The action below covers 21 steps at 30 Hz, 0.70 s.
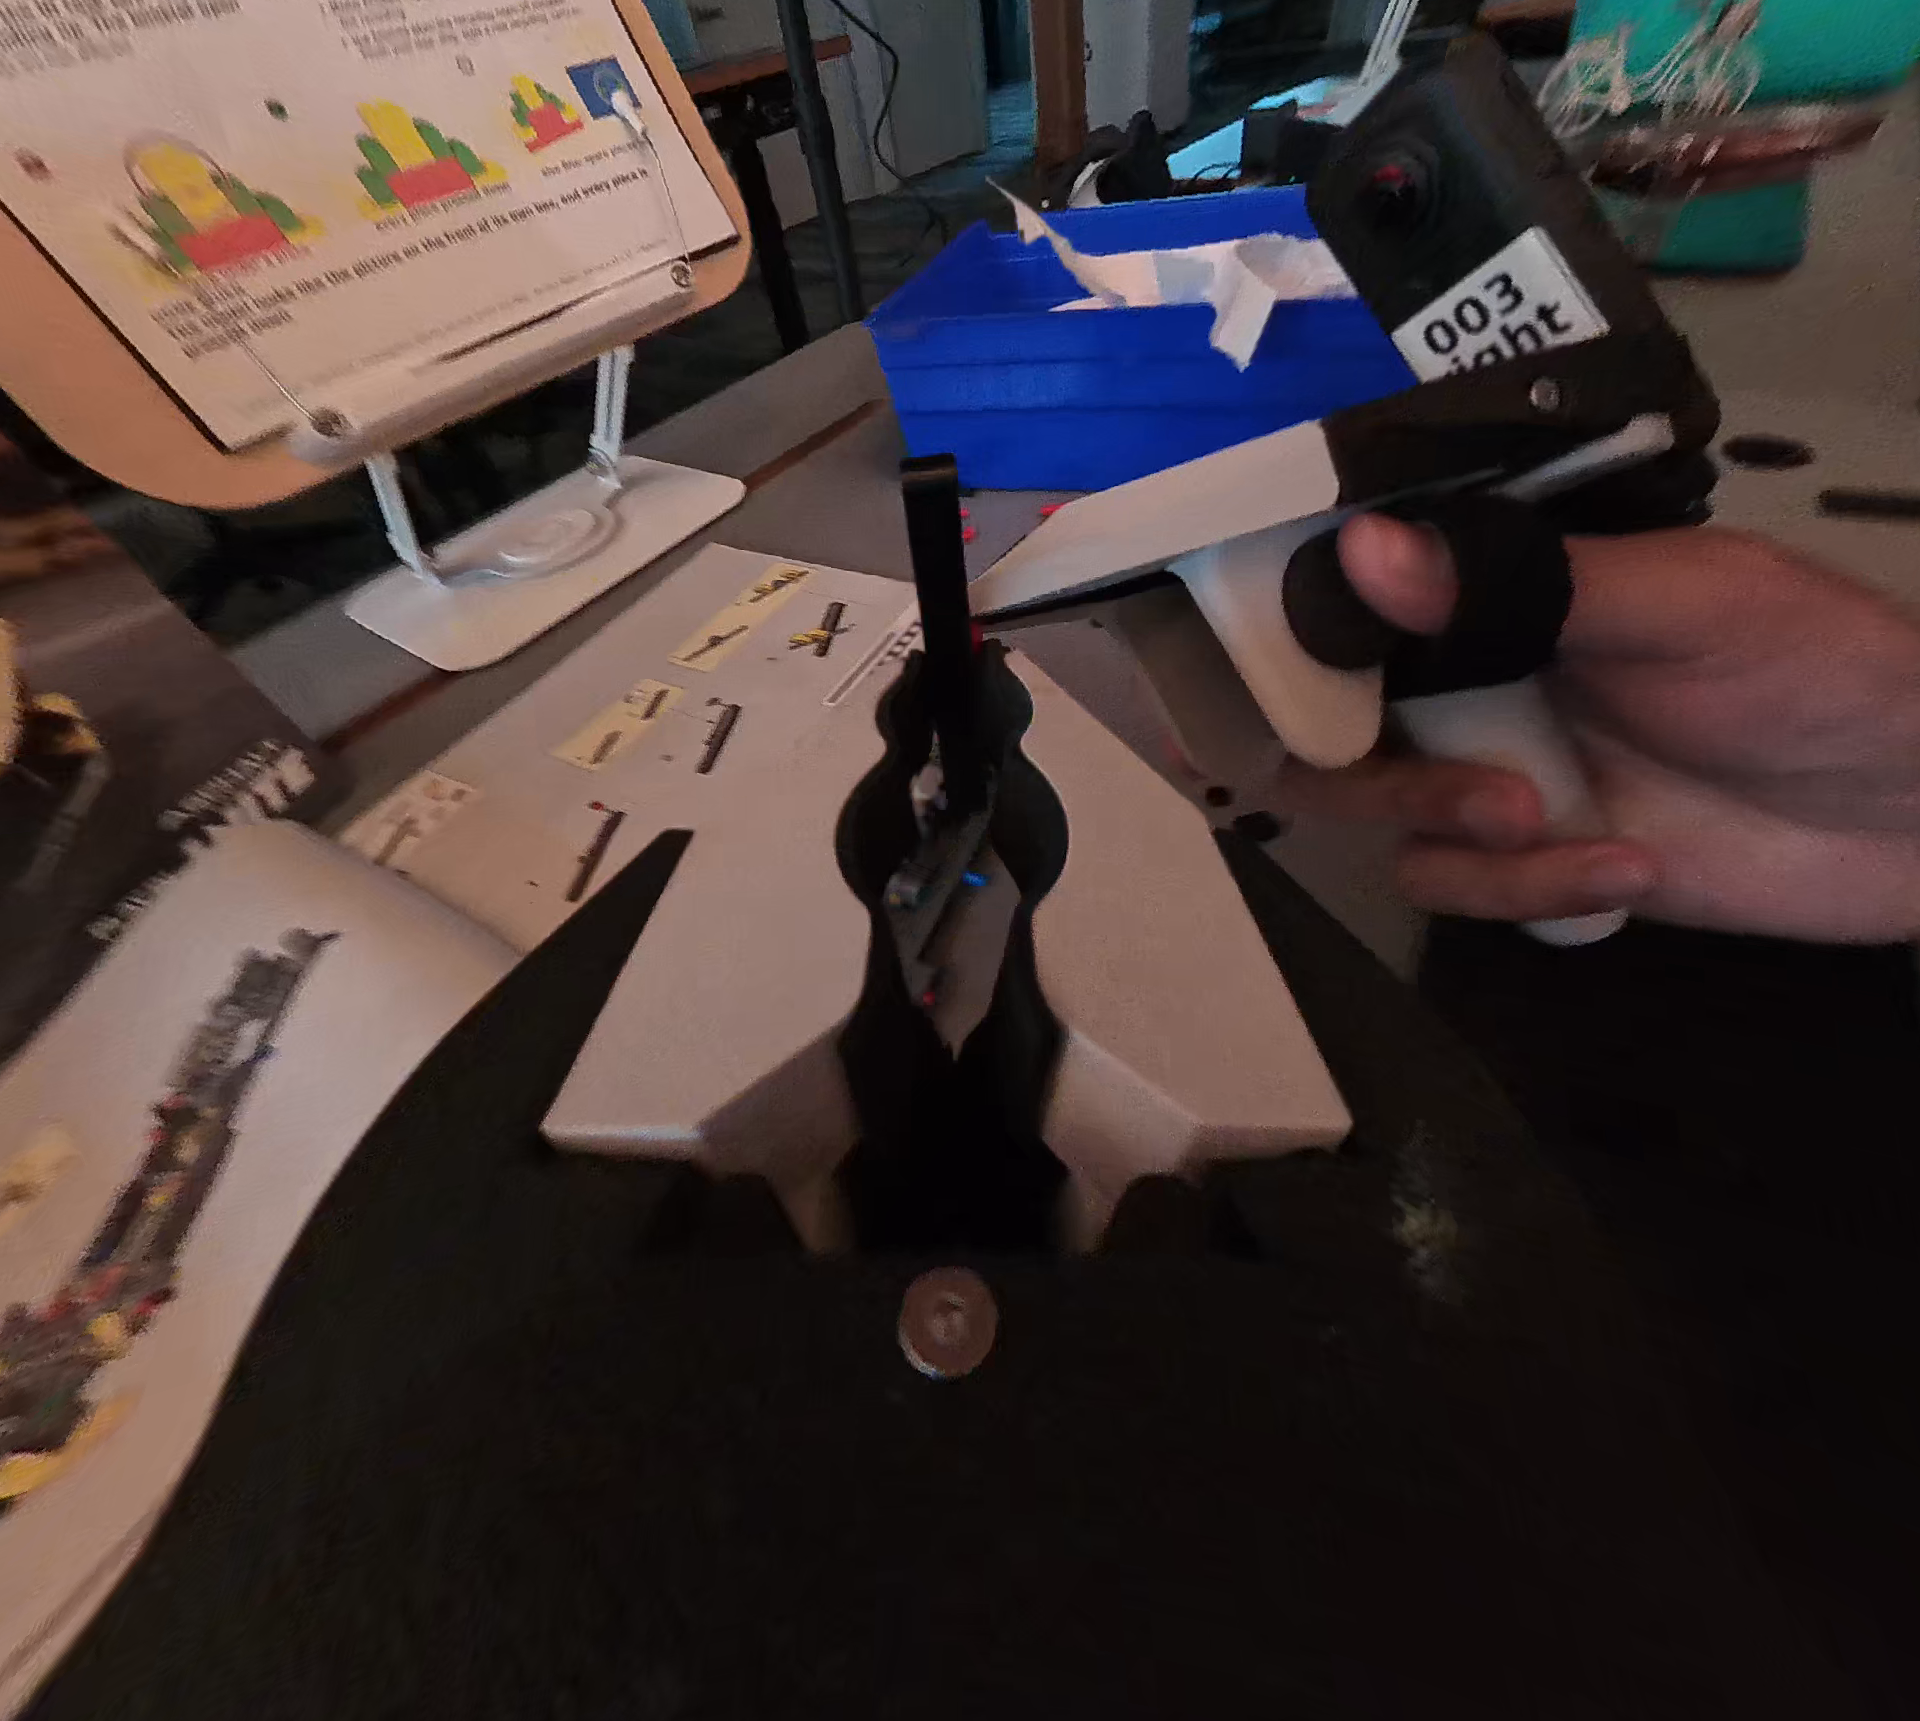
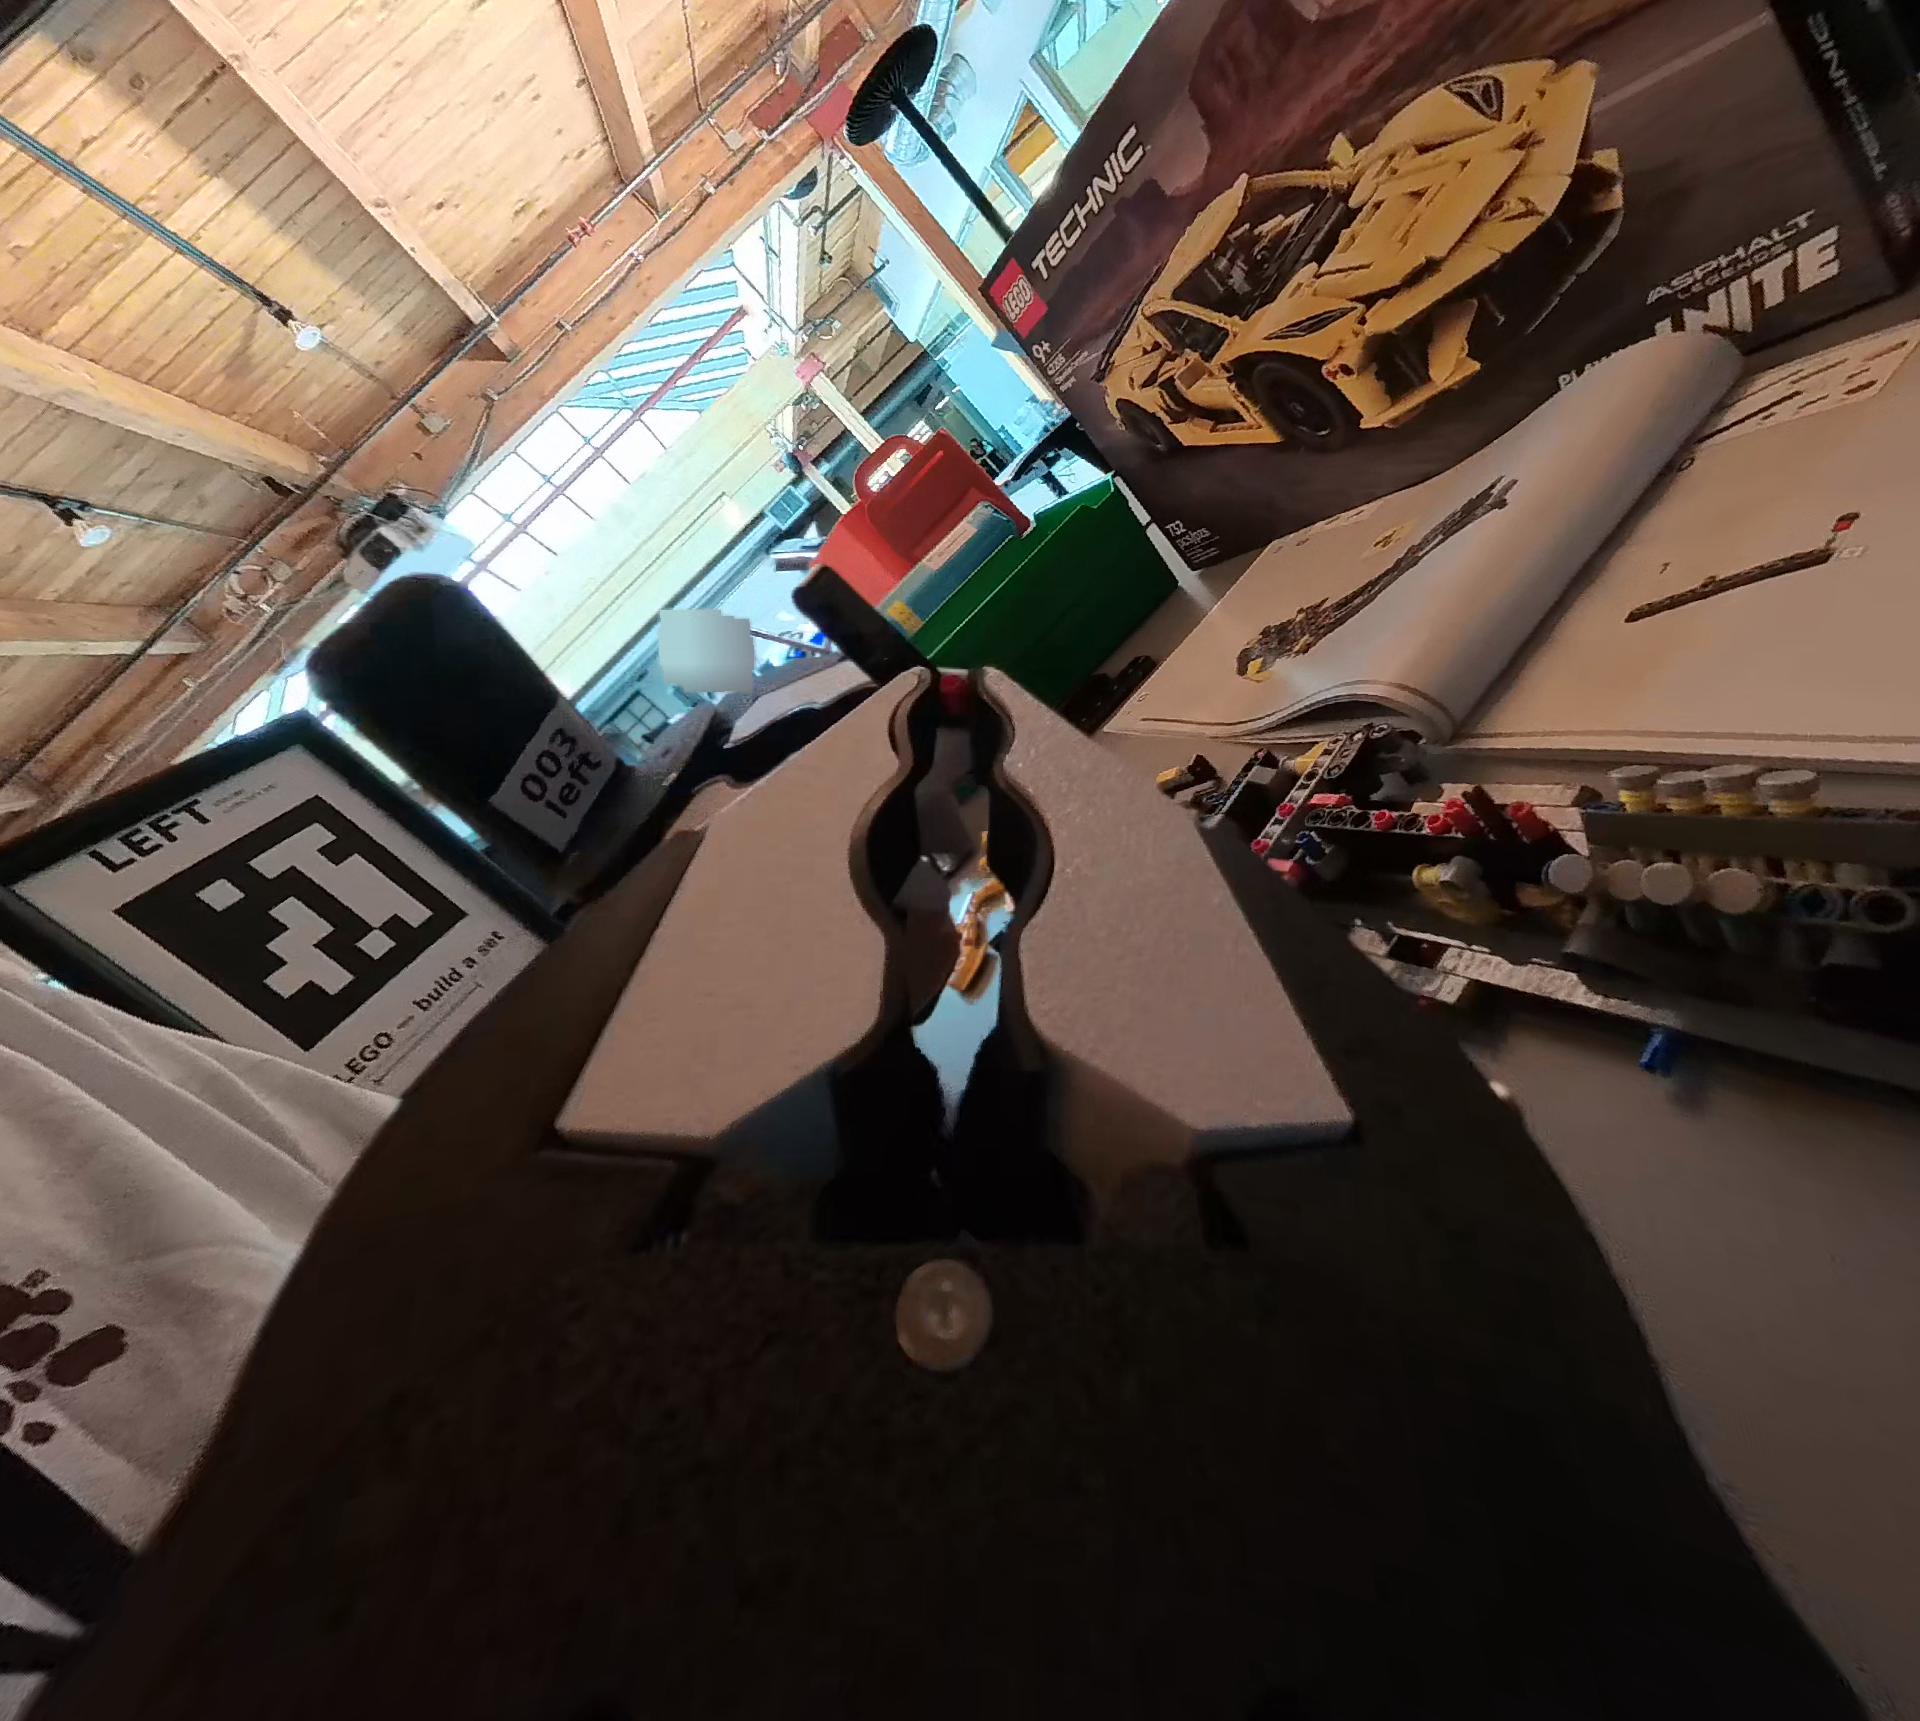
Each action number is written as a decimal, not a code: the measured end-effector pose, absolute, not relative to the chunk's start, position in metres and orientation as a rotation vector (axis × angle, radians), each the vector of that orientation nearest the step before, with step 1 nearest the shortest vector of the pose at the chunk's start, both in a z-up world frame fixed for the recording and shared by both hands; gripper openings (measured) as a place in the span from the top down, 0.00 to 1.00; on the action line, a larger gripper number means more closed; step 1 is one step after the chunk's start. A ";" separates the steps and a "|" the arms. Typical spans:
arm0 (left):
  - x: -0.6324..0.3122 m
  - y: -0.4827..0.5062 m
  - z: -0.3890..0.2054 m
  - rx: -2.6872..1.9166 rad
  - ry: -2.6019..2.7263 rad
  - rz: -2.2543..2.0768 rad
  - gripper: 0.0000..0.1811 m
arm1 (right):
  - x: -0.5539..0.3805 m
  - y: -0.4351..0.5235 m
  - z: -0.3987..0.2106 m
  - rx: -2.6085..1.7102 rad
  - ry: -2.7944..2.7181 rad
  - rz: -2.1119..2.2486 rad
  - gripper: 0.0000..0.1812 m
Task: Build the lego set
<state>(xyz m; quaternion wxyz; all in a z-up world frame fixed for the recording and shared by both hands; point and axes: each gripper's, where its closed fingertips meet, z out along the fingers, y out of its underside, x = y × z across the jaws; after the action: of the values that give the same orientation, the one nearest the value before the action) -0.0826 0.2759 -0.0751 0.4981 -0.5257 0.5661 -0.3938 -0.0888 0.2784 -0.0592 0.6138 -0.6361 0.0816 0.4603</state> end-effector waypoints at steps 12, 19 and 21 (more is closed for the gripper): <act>-0.086 0.279 -0.074 -1.121 1.455 -0.799 0.96 | -0.091 0.273 -0.063 -1.456 0.196 1.163 0.98; -0.086 0.286 -0.077 -1.204 1.435 -0.877 0.97 | -0.093 0.268 -0.061 -1.491 0.060 1.015 0.98; -0.086 0.285 -0.077 -1.233 1.423 -0.947 0.97 | -0.096 0.265 -0.058 -1.497 0.041 1.029 0.98</act>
<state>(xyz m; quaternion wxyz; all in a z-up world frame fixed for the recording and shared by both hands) -0.0857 0.2850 -0.0767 0.4940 -0.5087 0.5871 -0.3907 -0.0961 0.2648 -0.0585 0.6148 -0.6498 0.0178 0.4466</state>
